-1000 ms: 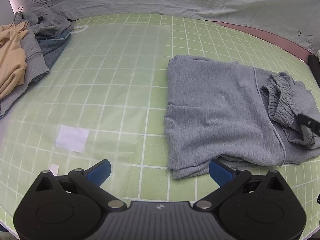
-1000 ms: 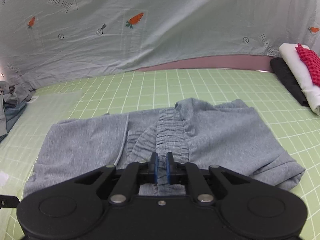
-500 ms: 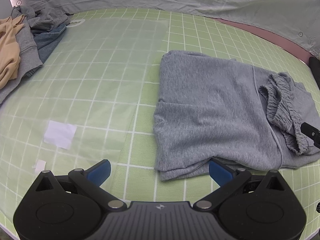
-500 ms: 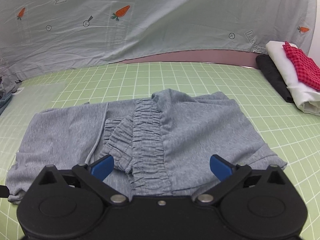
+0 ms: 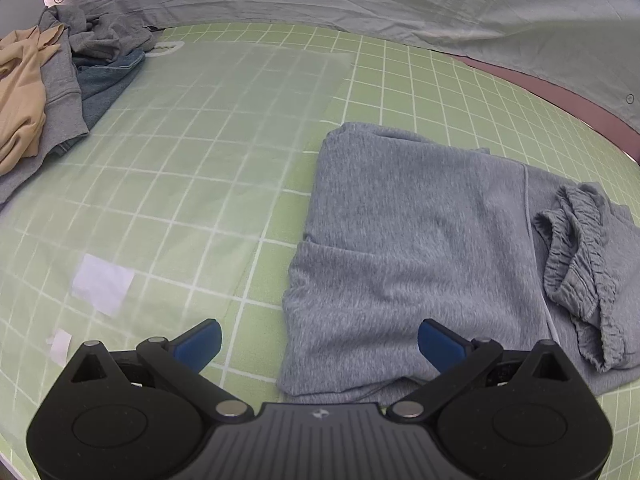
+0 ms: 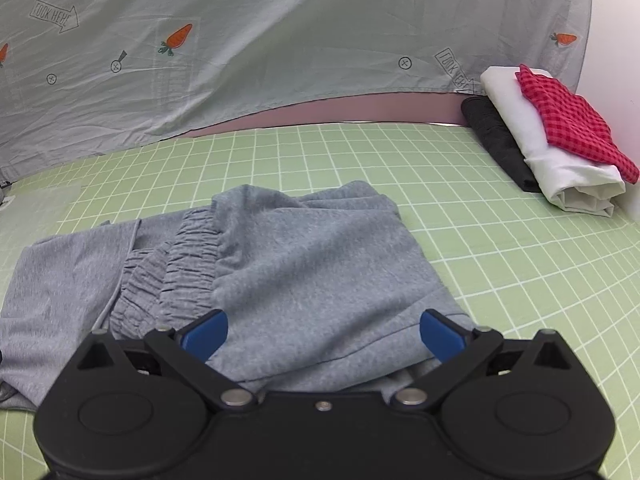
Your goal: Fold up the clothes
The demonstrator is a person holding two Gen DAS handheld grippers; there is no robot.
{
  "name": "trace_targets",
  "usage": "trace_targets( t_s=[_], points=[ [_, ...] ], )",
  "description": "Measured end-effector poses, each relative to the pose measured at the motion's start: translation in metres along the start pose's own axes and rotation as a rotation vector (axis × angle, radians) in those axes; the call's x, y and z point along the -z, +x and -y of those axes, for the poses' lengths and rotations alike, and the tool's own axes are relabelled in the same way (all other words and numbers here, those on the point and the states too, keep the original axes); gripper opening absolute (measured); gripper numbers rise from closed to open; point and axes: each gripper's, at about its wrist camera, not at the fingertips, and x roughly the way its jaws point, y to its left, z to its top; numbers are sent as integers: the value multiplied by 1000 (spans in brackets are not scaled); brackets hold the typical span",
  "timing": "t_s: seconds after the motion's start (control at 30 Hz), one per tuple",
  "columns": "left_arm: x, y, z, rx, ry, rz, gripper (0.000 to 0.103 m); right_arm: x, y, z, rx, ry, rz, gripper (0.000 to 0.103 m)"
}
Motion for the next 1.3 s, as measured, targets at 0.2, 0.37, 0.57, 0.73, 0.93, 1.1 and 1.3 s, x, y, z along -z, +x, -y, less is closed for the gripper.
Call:
trace_targets(
  t_s=[0.2,0.37,0.57,0.73,0.93,1.1,1.3],
  points=[
    [-9,13,-3,-8,-56,-3,102,0,10,33,16,-18,-12,103],
    [-12,24,1,-2,-82,-8,94,-7,30,53,82,-79,-56,103],
    [-13,29,11,9,-98,9,62,-12,46,78,103,-56,-51,103],
    [-15,21,18,36,-96,26,20,-14,54,87,129,-44,-58,103],
    [-26,-10,52,97,3,102,11,-9,54,95,123,-2,-60,103],
    [-40,-33,101,194,117,164,11,-4,56,107,127,58,-74,103],
    [-37,-28,195,431,298,131,11,1,60,118,136,99,-86,103]
  ],
)
